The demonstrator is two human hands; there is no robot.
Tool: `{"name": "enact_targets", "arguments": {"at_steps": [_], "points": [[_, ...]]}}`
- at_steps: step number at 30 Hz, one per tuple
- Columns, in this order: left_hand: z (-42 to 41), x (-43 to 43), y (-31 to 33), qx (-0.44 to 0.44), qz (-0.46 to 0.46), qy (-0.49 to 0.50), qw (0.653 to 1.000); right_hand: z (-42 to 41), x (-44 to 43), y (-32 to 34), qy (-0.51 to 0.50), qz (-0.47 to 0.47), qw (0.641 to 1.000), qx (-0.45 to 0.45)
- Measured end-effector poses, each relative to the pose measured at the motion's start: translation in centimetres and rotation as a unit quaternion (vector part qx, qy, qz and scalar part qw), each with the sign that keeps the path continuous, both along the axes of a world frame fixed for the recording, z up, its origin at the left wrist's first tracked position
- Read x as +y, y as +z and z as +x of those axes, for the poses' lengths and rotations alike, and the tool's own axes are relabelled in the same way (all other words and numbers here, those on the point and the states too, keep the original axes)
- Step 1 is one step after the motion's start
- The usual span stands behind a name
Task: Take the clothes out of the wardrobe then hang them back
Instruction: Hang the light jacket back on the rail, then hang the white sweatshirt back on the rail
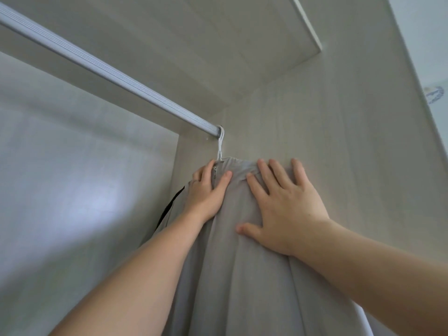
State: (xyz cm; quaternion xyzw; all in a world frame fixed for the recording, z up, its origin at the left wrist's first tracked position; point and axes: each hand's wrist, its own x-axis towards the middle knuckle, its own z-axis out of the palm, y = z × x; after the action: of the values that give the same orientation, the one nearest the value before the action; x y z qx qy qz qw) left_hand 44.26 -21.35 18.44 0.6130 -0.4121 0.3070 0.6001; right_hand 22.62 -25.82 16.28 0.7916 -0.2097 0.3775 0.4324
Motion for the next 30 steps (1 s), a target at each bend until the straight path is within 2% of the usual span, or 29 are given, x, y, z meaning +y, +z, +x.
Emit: {"name": "enact_targets", "arguments": {"at_steps": [5, 9, 14, 19, 22, 26, 30], "points": [[-0.3, 0.7, 0.0, 0.002, 0.045, 0.015, 0.999, -0.1, 0.0, -0.2, 0.013, 0.003, 1.0, -0.006], [-1.9, 1.4, -0.8, 0.018, 0.106, 0.081, 0.991, -1.6, 0.3, -0.5, 0.063, 0.033, 0.997, 0.002], [-7.0, 2.4, -4.1, -0.083, 0.049, 0.078, 0.992, -6.2, 0.0, -2.1, 0.102, 0.062, 0.993, -0.01], [-15.2, 3.0, -7.3, -0.192, -0.008, 0.05, 0.98, -14.2, -0.3, -4.8, 0.129, 0.025, 0.989, -0.073], [-21.0, 2.5, -9.6, -0.246, 0.007, 0.027, 0.969, -20.0, -1.3, -7.4, 0.114, 0.031, 0.99, -0.073], [-29.1, 0.1, -12.9, -0.319, 0.033, 0.047, 0.946, -28.1, -4.0, -11.4, 0.06, 0.07, 0.995, -0.043], [-37.5, -4.0, -16.3, -0.34, 0.079, 0.002, 0.937, -37.1, -7.5, -16.2, -0.008, 0.132, 0.99, -0.038]]}}
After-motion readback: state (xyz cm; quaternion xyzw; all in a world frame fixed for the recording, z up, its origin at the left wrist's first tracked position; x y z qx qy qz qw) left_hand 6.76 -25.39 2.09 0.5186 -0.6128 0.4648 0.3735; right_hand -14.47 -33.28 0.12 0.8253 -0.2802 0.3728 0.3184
